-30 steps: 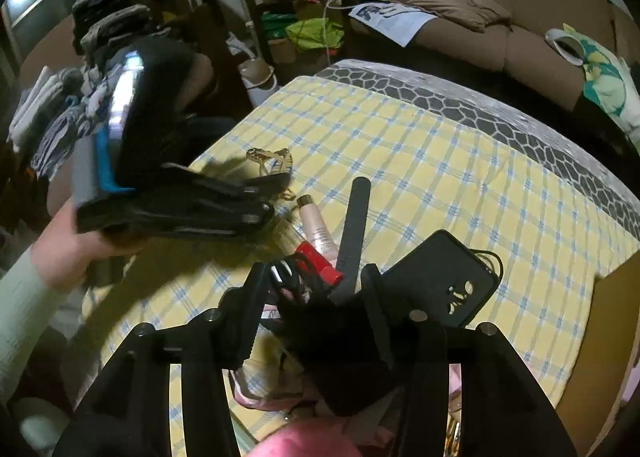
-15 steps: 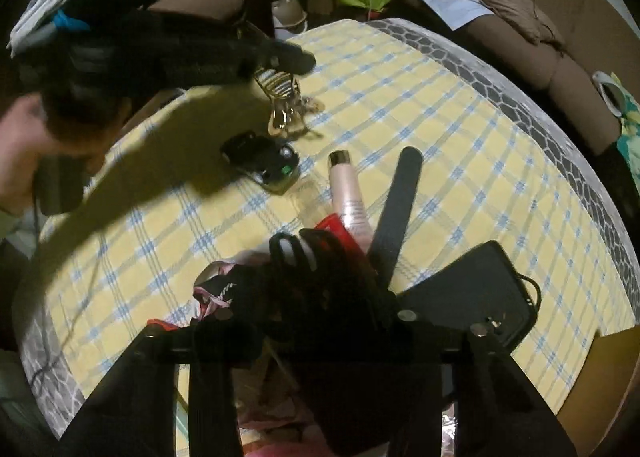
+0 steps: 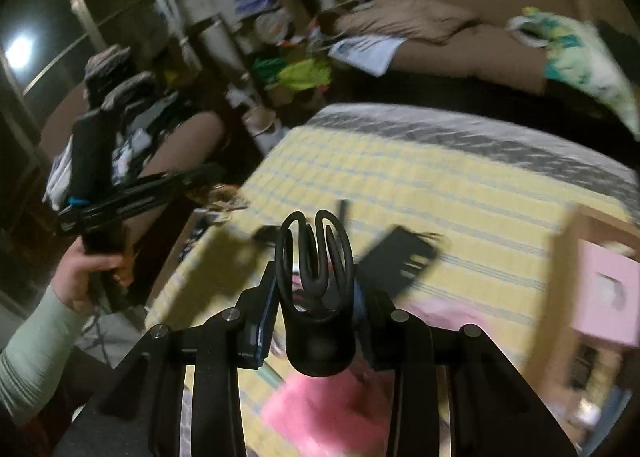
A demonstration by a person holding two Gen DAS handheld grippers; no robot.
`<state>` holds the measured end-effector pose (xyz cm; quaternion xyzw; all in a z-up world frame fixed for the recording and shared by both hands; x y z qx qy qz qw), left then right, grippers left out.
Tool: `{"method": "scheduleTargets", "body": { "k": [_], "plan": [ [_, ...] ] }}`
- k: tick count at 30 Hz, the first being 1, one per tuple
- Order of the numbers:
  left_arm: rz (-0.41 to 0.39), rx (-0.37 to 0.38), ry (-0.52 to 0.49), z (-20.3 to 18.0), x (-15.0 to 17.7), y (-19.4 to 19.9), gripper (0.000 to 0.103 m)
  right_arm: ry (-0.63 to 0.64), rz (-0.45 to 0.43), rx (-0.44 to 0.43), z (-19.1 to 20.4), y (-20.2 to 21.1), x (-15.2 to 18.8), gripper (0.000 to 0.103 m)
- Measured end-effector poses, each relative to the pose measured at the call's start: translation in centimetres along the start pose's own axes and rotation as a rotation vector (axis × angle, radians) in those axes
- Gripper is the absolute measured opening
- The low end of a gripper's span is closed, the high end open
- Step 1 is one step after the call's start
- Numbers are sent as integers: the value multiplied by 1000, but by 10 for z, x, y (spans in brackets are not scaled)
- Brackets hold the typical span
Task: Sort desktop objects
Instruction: 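Carry the hair clips with the right gripper into the box and release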
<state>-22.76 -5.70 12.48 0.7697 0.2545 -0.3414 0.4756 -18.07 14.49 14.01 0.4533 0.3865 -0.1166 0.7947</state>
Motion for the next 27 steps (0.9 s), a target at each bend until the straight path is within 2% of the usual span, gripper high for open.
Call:
{"method": "scheduleTargets", "body": {
  "k": [3, 6, 10, 12, 14, 18, 20, 27],
  "plan": [
    [13, 97, -8, -59, 2, 5, 7, -24, -25, 105, -40, 60, 12, 35],
    [44, 203, -10, -124, 7, -5, 7, -91, -12, 212, -89, 109, 34, 35],
    [80, 279, -16, -191, 17, -28, 7, -155, 13, 343, -149, 143, 69, 35],
    [107, 316, 6, -220, 27, -44, 7, -208, 27, 362, -173, 150, 88, 35],
    [140, 346, 29, -247, 38, -60, 7, -230, 45, 366, -192, 147, 103, 35],
    [172, 364, 49, -277, 50, -86, 7, -250, 92, 355, -217, 121, 121, 35],
    [185, 368, 63, -286, 56, -99, 7, -247, 117, 350, -221, 105, 125, 35],
    [206, 364, 80, -305, 67, -124, 7, -186, 291, 387, -240, 56, 145, 36]
  ]
}}
Point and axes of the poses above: each gripper's, at about its wrist camera, not at the fingertips, and y roughly against the way its jaws point, z to its left, x to its underside, the point moved 7 cm from there along -y, roughly the way its jaws point, and after that the axes turned 8 degrees about -z, right-handed, at the moved point
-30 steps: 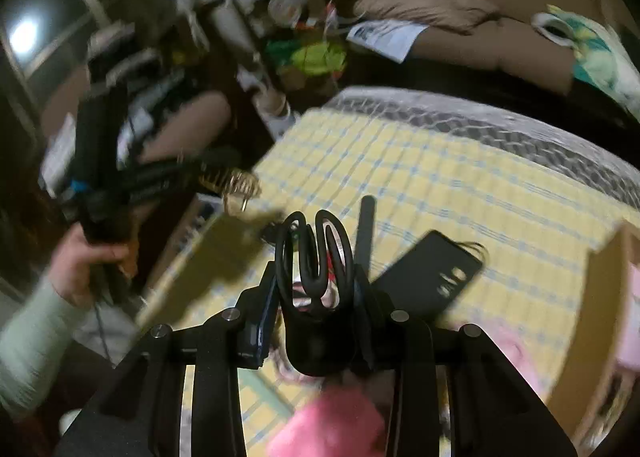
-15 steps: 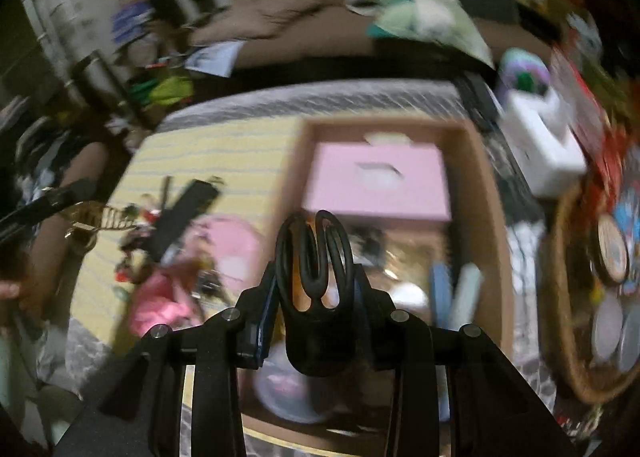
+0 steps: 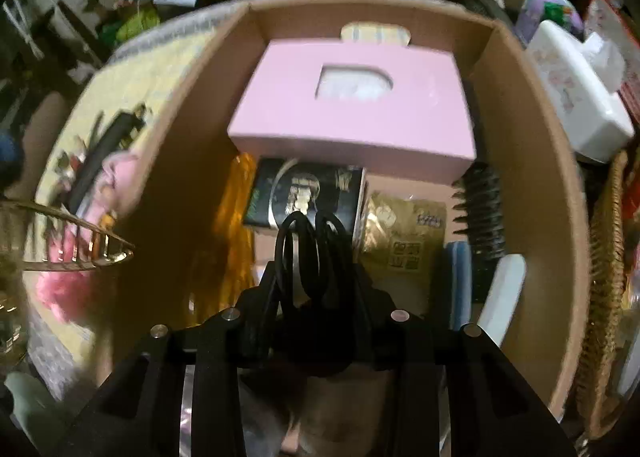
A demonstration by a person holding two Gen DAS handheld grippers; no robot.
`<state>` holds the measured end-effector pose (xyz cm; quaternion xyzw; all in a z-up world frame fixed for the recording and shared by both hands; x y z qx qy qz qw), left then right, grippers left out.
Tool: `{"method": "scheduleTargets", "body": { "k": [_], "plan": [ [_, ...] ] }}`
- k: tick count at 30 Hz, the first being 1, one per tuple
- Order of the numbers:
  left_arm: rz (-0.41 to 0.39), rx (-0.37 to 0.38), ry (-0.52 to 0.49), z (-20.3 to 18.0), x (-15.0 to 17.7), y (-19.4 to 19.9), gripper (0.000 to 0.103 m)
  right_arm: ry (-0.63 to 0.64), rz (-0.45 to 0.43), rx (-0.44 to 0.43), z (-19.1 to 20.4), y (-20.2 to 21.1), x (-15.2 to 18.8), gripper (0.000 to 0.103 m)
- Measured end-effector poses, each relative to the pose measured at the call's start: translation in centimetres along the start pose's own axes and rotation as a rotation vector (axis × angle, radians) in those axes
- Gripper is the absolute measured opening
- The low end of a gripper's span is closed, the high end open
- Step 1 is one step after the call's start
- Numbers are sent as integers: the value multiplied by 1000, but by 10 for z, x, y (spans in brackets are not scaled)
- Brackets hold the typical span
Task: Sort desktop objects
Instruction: 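Carry the hair clips with the right gripper into the box and release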
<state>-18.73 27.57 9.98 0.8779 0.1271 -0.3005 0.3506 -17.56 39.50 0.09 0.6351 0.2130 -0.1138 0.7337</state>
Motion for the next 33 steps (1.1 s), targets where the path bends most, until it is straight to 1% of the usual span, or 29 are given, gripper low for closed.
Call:
{"method": "scheduleTargets", "body": {
  "k": [2, 3, 4, 5, 9, 11, 14, 15, 16, 18, 21, 24, 26, 27, 28, 29, 30, 31, 33],
  "plan": [
    [10, -2, 6, 0, 1, -9, 7, -8, 21, -32, 0, -3, 6, 37],
    [14, -3, 6, -1, 1, -11, 7, -20, 14, -43, -1, -1, 6, 42],
    [20, -4, 6, -1, 2, -15, 7, -37, -6, -57, -3, 5, 6, 50],
    [32, -7, 4, -2, 3, -21, 7, -51, -31, -71, -6, 14, 6, 54],
    [83, -25, -9, -4, 13, -38, 7, -127, -150, -105, -28, 59, 11, 59],
    [128, -32, -25, -7, 22, -51, 7, -142, -187, -99, -38, 76, 15, 60],
    [214, -91, -86, -10, 37, -73, 7, -123, -206, -83, -44, 90, 22, 60],
    [258, -126, -119, -10, 42, -81, 7, -111, -208, -75, -44, 93, 25, 60],
    [279, -146, -142, -10, 45, -84, 7, -106, -208, -73, -43, 95, 24, 60],
    [334, -203, -204, -10, 50, -91, 7, -97, -204, -67, -41, 94, 27, 60],
    [393, -255, -261, -14, 49, -97, 7, -90, -194, -69, -32, 89, 25, 60],
    [465, -300, -322, -22, 48, -107, 7, -109, -188, -81, -31, 82, 28, 60],
    [498, -321, -356, -26, 45, -117, 7, -124, -190, -88, -32, 80, 29, 60],
    [528, -329, -359, -25, 45, -123, 9, -130, -190, -93, -33, 79, 29, 60],
    [533, -350, -361, -24, 43, -127, 13, -135, -191, -94, -33, 78, 29, 60],
    [524, -374, -365, -24, 40, -130, 17, -138, -192, -93, -33, 78, 30, 60],
    [511, -376, -366, -25, 37, -130, 23, -139, -195, -92, -34, 79, 30, 60],
    [497, -362, -352, -26, 35, -129, 29, -143, -200, -92, -34, 79, 29, 60],
    [460, -334, -318, -28, 29, -121, 35, -149, -209, -96, -35, 80, 28, 61]
  ]
}}
Point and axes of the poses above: each gripper's, at about its wrist camera, not at the fingertips, and y roughly against the way its jaws point, z to its left, x to its underside, the point moved 7 cm from there along -y, roughly the way its jaws point, and after that the axes turned 8 degrees about -z, right-handed, at the moved point
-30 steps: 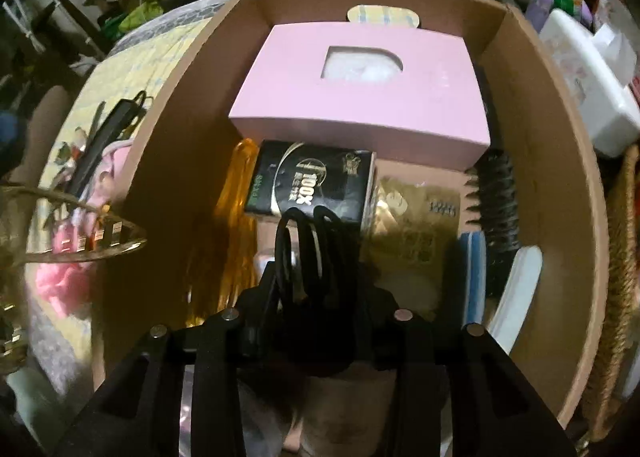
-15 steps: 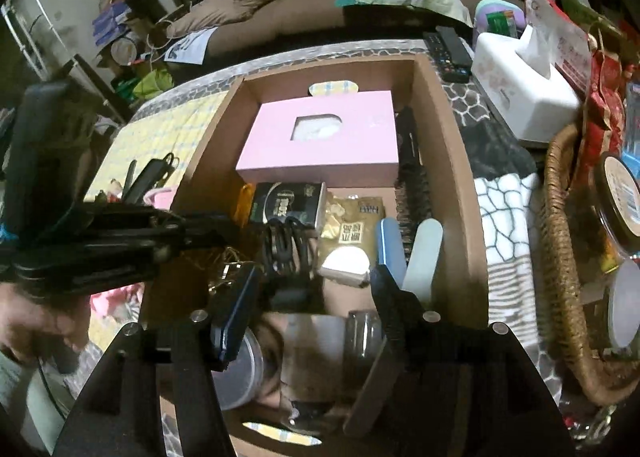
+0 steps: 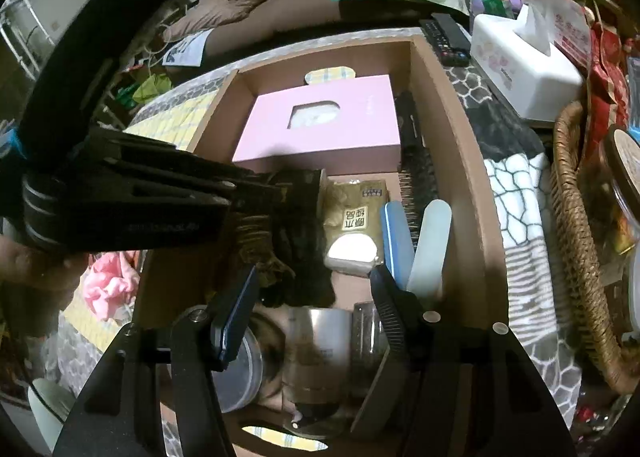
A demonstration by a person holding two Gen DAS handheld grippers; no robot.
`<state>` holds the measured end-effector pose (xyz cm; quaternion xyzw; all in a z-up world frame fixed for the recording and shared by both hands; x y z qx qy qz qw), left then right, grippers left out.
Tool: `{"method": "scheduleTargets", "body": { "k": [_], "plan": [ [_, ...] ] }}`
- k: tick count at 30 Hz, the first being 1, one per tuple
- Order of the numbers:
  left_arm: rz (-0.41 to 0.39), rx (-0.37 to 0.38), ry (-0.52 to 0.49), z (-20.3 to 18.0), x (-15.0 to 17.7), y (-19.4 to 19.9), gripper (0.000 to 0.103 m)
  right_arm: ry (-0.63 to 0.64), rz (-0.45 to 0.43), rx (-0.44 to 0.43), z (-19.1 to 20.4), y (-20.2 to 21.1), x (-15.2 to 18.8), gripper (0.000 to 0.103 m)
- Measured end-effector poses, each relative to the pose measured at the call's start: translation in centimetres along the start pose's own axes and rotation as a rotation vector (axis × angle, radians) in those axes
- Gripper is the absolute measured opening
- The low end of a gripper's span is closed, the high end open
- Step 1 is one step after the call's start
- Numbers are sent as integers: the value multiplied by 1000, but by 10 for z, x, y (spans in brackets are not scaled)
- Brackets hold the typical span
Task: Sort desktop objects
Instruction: 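Carry the hair clips with the right gripper into the box and release, then return both grippers over the pile on the tablecloth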
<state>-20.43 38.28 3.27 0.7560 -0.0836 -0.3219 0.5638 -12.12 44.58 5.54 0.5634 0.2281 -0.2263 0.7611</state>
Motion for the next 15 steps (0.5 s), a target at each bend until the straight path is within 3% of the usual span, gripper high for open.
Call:
{"method": "scheduleTargets", "body": {
  "k": [5, 7, 9, 12, 15],
  "plan": [
    [-96, 46, 80, 19, 4, 32, 43, 18, -2, -28, 11, -7, -2, 64],
    [-124, 60, 110, 29, 7, 44, 58, 20, 3, -32, 14, -11, -2, 64],
    [-145, 79, 117, 35, 15, 55, 59, 0, 0, -25, 13, -12, -3, 64],
    [-182, 102, 134, 47, 35, 74, 80, -26, -9, -19, 7, -7, -5, 64],
    [-244, 94, 173, 66, 61, 98, 94, -35, -13, 0, 5, 2, -6, 68]
  ]
}}
Point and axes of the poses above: each gripper's, at about its wrist camera, not at the fingertips, and y roughly against the way its jaws point, z to its left, x to its underside, the point moved 7 cm from there along -y, roughly the way its jaws point, and after that the axes turned 8 degrees about -z, right-handed, at the moved point
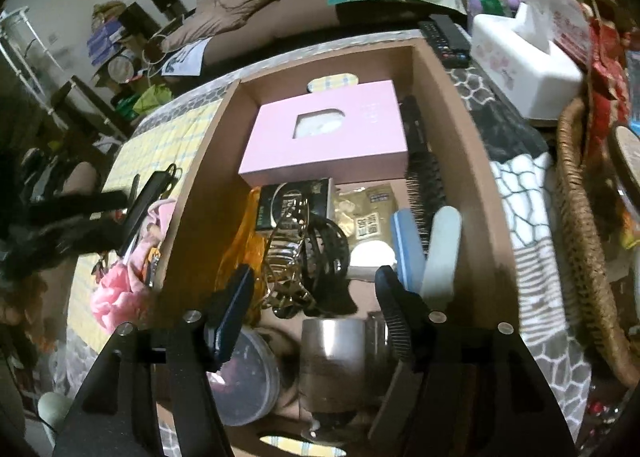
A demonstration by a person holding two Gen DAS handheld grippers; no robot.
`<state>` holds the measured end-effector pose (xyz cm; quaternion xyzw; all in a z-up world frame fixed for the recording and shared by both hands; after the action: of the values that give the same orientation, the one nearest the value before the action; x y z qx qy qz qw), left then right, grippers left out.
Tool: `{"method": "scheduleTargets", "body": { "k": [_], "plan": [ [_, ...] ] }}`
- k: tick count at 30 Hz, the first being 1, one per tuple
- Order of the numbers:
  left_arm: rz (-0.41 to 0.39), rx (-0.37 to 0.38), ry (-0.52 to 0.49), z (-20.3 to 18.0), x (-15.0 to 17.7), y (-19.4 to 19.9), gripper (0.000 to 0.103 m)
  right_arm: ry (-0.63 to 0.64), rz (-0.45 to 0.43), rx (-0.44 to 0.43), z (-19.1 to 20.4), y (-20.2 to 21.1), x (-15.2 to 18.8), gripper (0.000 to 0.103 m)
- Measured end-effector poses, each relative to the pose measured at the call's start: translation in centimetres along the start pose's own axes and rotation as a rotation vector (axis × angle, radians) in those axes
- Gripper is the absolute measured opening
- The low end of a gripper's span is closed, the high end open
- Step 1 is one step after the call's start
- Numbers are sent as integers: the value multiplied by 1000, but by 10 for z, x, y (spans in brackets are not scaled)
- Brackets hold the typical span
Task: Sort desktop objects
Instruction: 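Return both grippers over the pile on the tablecloth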
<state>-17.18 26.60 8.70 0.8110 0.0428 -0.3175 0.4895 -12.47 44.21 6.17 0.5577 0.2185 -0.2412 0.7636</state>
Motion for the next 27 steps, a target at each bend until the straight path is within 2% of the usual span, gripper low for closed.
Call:
{"method": "scheduleTargets", "body": {
  "k": [2, 6, 10, 14, 19, 27],
  "plan": [
    [-23, -17, 11, 15, 12, 19, 103, -2, -4, 3, 4, 8, 0, 71],
    [-61, -90, 11, 49, 42, 59, 103, 5, -24, -3, 23, 28, -1, 83],
    [-105, -122, 73, 83, 68, 99, 103, 22, -44, -8, 51, 46, -4, 84],
    [-157, -165, 154, 121, 91, 134, 103, 59, -54, -40, 97, 54, -3, 87],
    [-157, -221, 212, 166, 122, 154, 103, 134, -27, -77, 162, 42, 9, 90],
    [-169, -281, 265, 214, 151, 172, 103, 153, 26, -131, 236, -7, 28, 95]
  ]
}}
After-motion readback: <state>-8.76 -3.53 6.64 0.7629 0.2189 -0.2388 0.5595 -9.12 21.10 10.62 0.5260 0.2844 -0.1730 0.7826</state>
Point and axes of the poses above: each gripper's, at about its wrist camera, not at the fingertips, and y roughly against the way its jaws point, z to its left, x to its underside, the point moved 7 cm from there along -y, roughly the way its jaws point, and after that the axes turned 8 degrees about -z, right-handed, at the moved point
